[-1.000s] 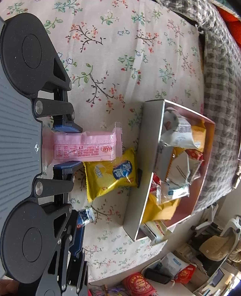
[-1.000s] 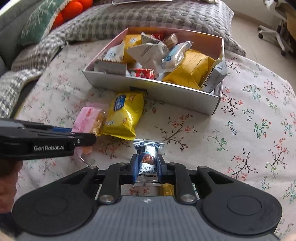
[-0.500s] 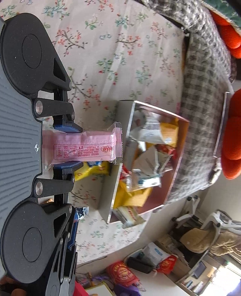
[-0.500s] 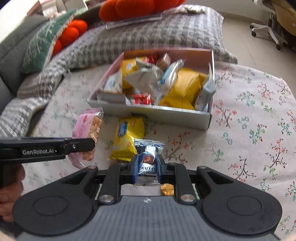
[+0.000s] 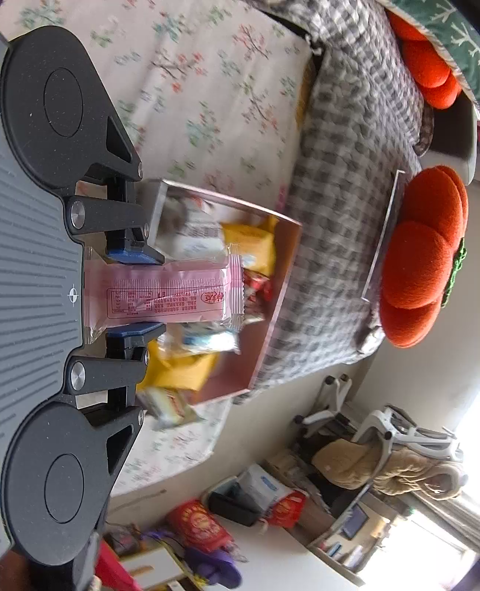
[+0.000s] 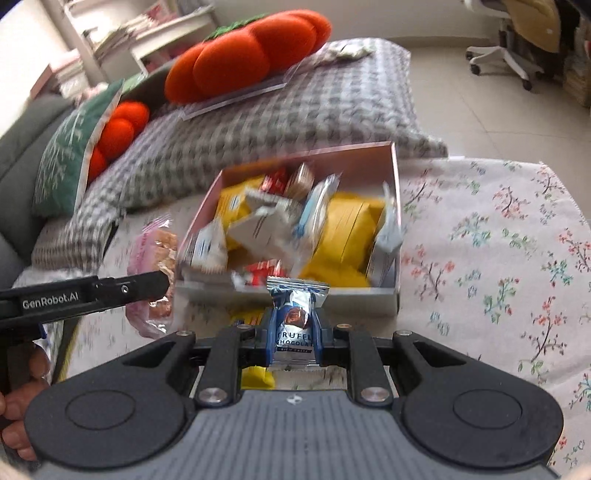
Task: Organize snacks
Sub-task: 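Carry both held snacks over the box and lower them inside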
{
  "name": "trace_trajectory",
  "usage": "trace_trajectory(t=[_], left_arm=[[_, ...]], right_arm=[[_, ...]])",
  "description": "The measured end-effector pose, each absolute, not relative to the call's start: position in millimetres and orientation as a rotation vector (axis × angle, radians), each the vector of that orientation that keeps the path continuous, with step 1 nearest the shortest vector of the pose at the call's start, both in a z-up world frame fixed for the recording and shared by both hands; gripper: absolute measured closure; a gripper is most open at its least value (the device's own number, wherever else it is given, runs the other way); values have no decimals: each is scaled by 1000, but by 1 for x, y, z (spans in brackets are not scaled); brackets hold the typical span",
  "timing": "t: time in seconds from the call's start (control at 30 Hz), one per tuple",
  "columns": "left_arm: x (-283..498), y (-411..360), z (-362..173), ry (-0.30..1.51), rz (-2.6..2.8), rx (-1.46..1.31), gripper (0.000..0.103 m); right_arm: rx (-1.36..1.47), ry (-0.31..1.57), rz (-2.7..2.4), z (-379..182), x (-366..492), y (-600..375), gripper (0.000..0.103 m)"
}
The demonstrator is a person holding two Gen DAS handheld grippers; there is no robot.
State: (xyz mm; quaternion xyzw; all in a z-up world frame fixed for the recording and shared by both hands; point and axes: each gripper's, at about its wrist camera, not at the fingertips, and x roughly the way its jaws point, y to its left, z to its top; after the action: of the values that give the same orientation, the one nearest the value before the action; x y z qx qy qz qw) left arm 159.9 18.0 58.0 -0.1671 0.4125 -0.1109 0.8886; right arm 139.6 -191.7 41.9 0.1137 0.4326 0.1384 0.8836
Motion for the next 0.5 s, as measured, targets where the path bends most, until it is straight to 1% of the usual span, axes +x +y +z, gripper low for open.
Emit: trace_trajectory(t=[0.1, 0.3, 0.5], left_arm=[[176, 12, 61, 849, -256, -374, 74], [218, -11, 65, 823, -299, -385, 74], [251, -34, 54, 840, -343, -423, 74]], right_arm=[[272, 873, 264, 45, 153, -196, 86], [450, 847, 259, 48, 185, -215, 86], [579, 824, 219, 43, 217, -227, 86]])
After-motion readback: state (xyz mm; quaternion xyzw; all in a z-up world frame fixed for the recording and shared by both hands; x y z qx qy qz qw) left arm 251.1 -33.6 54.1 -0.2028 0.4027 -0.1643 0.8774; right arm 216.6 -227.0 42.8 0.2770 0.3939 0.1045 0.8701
